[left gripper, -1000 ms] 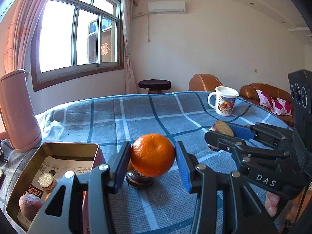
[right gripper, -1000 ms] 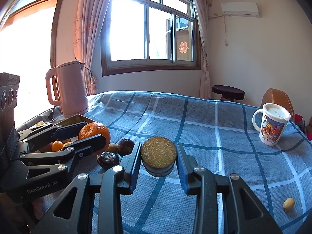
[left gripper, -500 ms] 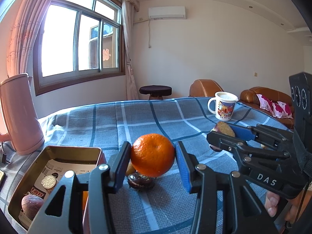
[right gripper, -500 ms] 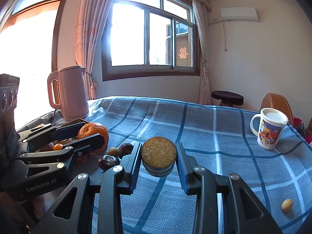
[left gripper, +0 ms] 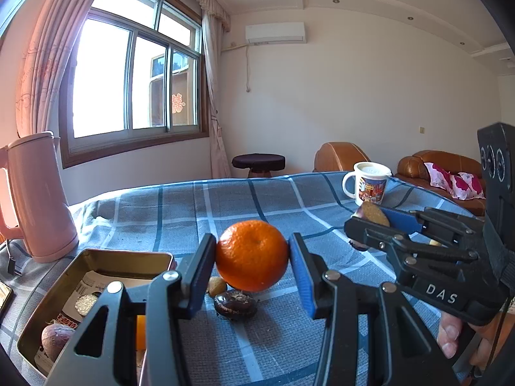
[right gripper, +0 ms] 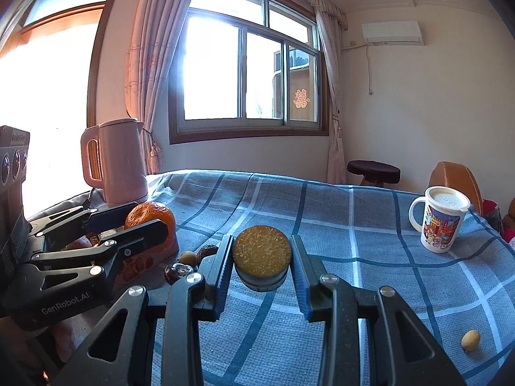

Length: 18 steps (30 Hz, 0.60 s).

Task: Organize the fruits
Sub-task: 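Lift and carry the orange and tuber piece toward the tin with both tools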

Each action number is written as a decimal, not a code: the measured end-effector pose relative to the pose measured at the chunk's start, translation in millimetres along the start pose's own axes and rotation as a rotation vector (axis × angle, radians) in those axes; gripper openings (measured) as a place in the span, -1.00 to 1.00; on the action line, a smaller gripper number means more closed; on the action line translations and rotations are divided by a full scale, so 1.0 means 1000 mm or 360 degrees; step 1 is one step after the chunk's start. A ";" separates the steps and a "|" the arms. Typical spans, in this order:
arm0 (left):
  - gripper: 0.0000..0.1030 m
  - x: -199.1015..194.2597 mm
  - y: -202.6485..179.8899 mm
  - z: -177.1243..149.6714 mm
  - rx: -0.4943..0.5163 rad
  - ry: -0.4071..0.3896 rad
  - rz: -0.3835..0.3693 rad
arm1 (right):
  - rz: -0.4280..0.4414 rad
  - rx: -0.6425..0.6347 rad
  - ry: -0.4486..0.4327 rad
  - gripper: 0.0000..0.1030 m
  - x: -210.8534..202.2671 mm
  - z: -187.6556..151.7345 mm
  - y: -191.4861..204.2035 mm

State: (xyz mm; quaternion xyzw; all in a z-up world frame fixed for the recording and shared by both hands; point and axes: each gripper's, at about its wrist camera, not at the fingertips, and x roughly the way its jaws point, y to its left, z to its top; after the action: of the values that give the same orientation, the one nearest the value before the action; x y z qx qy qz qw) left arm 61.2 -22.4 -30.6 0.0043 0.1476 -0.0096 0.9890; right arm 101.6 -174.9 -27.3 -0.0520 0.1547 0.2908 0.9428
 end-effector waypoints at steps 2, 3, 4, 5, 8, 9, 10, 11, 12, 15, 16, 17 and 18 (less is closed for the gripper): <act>-0.06 -0.001 -0.001 0.000 0.0006 -0.0012 0.0007 | 0.0000 -0.0003 -0.0016 -0.29 -0.002 0.000 0.001; -0.06 -0.002 -0.001 0.000 0.0008 -0.0017 0.0009 | -0.0001 -0.0004 -0.0022 -0.29 -0.003 0.001 0.001; -0.06 -0.002 -0.001 0.000 0.0008 -0.0021 0.0011 | -0.0004 -0.0003 -0.0023 -0.29 -0.003 0.001 0.001; -0.06 -0.003 -0.001 0.000 0.0006 -0.0027 0.0013 | -0.0009 -0.0002 -0.0025 -0.29 -0.003 0.000 0.001; -0.06 -0.003 0.000 0.000 0.0004 -0.0030 0.0016 | -0.0012 -0.0007 -0.0029 -0.29 -0.005 0.000 0.001; -0.06 -0.003 0.001 0.001 0.0003 -0.0030 0.0017 | -0.0013 -0.0007 -0.0028 -0.29 -0.005 0.000 0.001; -0.06 -0.004 0.001 0.001 0.0003 -0.0031 0.0016 | -0.0015 -0.0008 -0.0029 -0.29 -0.005 0.001 0.001; -0.06 -0.004 0.001 0.000 0.0005 -0.0029 0.0014 | -0.0018 -0.0011 -0.0031 -0.29 -0.005 0.001 0.002; -0.06 -0.004 0.001 0.000 0.0005 -0.0026 0.0014 | -0.0019 -0.0012 -0.0030 -0.29 -0.005 0.001 0.002; -0.06 -0.005 0.002 0.000 0.0001 -0.0025 0.0017 | -0.0029 -0.0016 -0.0033 -0.29 -0.005 0.001 0.002; -0.06 -0.005 0.003 0.000 0.0000 -0.0024 0.0018 | -0.0030 -0.0018 -0.0035 -0.29 -0.006 0.001 0.003; -0.06 -0.005 0.004 0.000 -0.0003 -0.0022 0.0019 | -0.0030 -0.0019 -0.0034 -0.29 -0.006 0.001 0.004; -0.06 -0.006 0.005 0.000 -0.0006 -0.0021 0.0021 | -0.0028 -0.0022 -0.0033 -0.29 -0.006 0.000 0.005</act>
State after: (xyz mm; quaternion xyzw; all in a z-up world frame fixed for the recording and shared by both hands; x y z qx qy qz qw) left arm 55.9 -17.2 -29.2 0.0033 0.1411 -0.0028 0.9900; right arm 94.1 -174.3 -24.8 -0.0568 0.1423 0.2842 0.9464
